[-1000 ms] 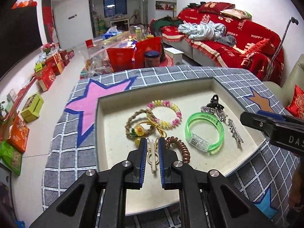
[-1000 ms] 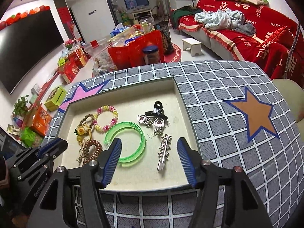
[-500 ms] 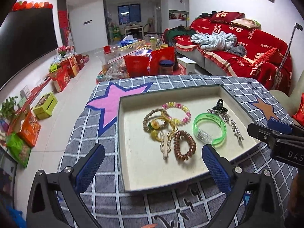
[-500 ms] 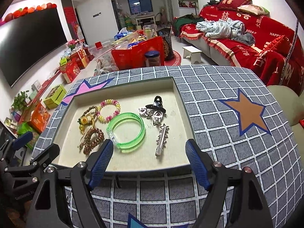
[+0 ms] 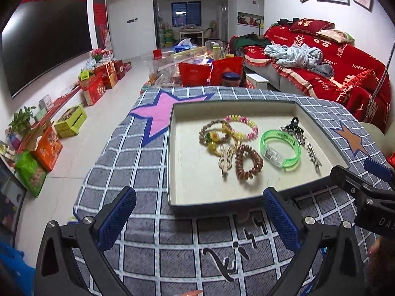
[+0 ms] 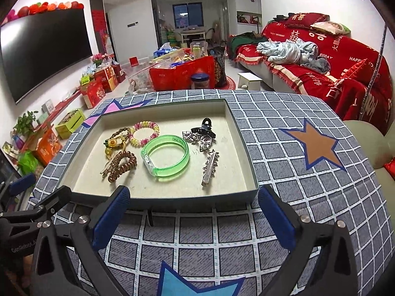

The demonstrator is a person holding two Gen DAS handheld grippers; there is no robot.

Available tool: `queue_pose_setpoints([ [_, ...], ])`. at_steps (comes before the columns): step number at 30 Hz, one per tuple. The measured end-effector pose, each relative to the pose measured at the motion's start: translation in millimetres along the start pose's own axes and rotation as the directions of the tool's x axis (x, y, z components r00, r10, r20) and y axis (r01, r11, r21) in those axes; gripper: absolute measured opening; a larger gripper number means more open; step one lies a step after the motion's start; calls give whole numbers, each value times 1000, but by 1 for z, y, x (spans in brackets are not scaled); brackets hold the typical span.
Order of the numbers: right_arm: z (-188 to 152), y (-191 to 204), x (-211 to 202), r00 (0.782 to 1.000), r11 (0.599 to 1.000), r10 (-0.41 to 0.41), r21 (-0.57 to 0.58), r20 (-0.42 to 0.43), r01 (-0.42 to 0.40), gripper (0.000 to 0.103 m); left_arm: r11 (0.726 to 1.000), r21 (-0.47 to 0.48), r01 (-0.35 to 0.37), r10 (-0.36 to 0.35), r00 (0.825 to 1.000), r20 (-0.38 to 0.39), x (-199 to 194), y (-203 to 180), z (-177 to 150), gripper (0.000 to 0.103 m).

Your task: Organize jewelry

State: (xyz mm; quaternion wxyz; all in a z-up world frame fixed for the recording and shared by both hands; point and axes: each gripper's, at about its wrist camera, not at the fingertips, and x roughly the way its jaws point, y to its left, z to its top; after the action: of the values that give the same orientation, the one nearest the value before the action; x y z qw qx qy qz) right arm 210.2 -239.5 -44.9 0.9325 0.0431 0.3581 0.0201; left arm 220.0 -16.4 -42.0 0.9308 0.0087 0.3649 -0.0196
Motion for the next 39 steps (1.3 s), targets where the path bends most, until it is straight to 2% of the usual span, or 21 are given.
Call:
queue_pose_setpoints([
  [11,-12,-1,0,1000,1000,-9,-1,1,9,103,1000,-14,-18,18,1000,6,-4,-3,-9,103],
  [39,-13,-1,-1,1000,1000,-9,-5,5,9,103,1000,-17,-27,27,1000,6,-9,-2,-9,103],
])
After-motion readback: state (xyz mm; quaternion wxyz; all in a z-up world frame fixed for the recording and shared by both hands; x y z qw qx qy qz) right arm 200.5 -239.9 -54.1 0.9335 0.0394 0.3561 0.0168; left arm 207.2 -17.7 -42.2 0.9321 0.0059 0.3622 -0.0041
